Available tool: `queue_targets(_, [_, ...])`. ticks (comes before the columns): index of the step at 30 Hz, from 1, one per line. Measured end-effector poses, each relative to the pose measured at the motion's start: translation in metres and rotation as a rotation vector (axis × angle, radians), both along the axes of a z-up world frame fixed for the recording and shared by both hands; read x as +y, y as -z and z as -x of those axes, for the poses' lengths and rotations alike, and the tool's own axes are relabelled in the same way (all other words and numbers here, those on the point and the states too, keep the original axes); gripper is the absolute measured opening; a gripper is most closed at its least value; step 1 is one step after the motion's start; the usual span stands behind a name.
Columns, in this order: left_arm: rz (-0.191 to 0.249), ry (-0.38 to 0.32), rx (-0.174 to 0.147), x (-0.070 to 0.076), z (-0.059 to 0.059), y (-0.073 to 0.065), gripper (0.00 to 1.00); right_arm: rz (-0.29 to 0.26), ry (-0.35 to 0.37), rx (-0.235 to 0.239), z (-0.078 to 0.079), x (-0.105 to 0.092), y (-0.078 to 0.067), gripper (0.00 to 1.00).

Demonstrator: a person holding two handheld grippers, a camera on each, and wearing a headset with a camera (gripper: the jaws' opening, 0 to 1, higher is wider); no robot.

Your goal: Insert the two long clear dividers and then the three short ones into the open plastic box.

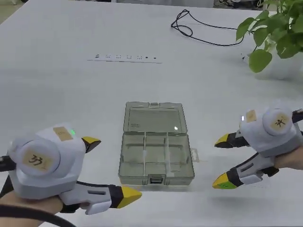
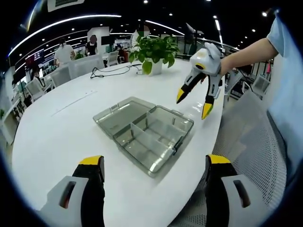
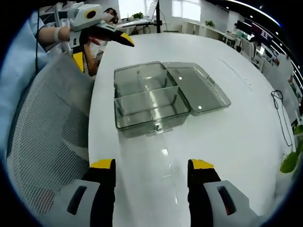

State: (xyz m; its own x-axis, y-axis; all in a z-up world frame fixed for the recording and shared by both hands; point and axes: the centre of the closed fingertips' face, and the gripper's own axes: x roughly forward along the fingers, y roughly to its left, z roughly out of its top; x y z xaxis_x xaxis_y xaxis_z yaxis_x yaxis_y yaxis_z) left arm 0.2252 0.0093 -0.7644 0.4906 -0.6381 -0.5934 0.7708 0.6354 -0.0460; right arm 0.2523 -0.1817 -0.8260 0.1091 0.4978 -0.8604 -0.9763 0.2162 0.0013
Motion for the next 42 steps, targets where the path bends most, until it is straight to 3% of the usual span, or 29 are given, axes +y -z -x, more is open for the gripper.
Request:
queue_targets(1, [0.002, -0.002, -0.001, 0.000, 0.000, 0.000, 0.90, 0.011, -0.021, -0.013, -0.001, 0.001, 0.002, 0.58])
queue_targets(4, [0.004, -0.004, -0.002, 0.000, 0.001, 0.000, 0.90, 0.033, -0.028, 0.009, 0.000, 0.001, 0.007, 0.51])
queue_targets(6, [0.007, -0.006, -0.001, 0.000, 0.002, 0.000, 0.89, 0.097, -0.057, -0.005, -0.002, -0.006, 0.013, 0.49])
queue_targets(12, [0.005, -0.006, 0.001, 0.001, 0.004, 0.001, 0.89, 0.131, -0.075, 0.023, -0.001, -0.008, 0.023, 0.42])
queue_targets(30, [0.018, -0.014, 0.014, 0.001, 0.005, 0.005, 0.89, 0.181, -0.130, 0.006, 0.001, -0.008, 0.029, 0.33])
queue_targets(42, [0.035, -0.023, 0.012, 0.002, 0.004, 0.005, 0.89, 0.207, -0.107, -0.002, 0.001, -0.009, 0.028, 0.32])
